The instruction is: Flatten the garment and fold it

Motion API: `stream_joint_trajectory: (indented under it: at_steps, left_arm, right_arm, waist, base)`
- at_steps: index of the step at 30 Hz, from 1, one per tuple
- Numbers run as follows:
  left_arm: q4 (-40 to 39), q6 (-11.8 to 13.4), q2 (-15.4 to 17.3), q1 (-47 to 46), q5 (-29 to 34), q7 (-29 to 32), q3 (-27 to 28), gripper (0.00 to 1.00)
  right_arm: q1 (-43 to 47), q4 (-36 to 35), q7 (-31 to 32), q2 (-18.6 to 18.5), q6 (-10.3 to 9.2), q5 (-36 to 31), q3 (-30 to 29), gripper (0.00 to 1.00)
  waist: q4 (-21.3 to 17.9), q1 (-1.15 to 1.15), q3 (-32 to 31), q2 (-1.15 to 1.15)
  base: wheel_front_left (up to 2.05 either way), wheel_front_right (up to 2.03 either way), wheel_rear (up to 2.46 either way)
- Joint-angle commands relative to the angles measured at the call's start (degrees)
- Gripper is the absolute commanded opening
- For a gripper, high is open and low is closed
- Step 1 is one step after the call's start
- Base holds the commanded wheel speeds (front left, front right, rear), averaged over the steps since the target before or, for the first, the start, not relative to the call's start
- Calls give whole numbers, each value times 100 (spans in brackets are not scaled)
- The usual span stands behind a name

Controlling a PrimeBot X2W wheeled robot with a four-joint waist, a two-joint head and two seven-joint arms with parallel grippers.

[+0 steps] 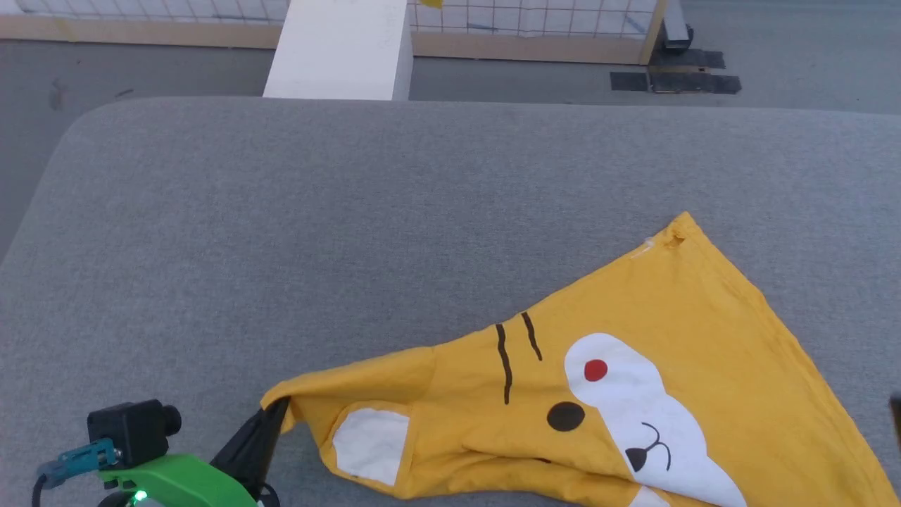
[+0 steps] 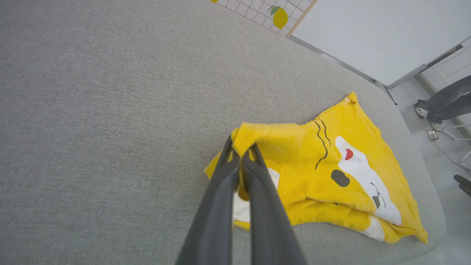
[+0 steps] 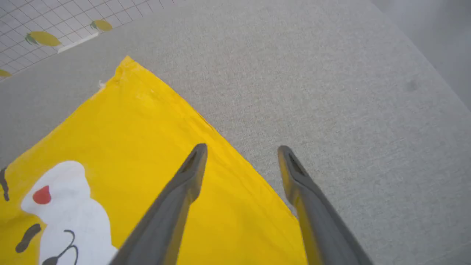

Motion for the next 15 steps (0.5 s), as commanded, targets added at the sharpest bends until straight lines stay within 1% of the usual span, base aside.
stream_joint_trajectory:
  at_steps: [1,3,4,6,9,12,15]
  left_arm:
    - [-24,-32,-23,-79,65,-33,-17,0]
    - [-42,-64,-35,-160,81,-52,-45,0]
    - [-48,-85,-43,-217,91,-64,-63,0]
    - [-53,-123,-63,-324,105,-88,-94,0]
    - [-44,-179,-102,-481,112,-122,-137,0]
    - [-16,-229,-127,-636,124,-159,-161,0]
    - [27,-287,-159,-787,122,-189,-194,0]
  right_arm:
    - [-282,-391,223,-22,-6,-125,25,100]
    - [-646,-816,534,-94,-6,-226,83,100]
    - [-853,-950,696,-202,-6,-336,175,100]
    - [-1296,-1003,943,-332,-6,-445,355,100]
    - [-1940,-769,1238,-537,-6,-646,701,100]
    - [-2571,-342,1425,-662,-6,-845,1047,100]
    - [-3045,86,1523,-701,-6,-1033,1268,100]
  waist:
    - [149,0,154,0]
    - [251,0,298,0]
    - [317,0,388,0]
    - [432,0,574,0]
    - [597,0,848,0]
    - [744,0,1128,0]
    - [871,0,1351,0]
  base:
    - [0,0,0]
    - [0,0,0]
    - [0,0,0]
    - [0,0,0]
    - [0,0,0]
    - [0,0,0]
    - [0,0,0]
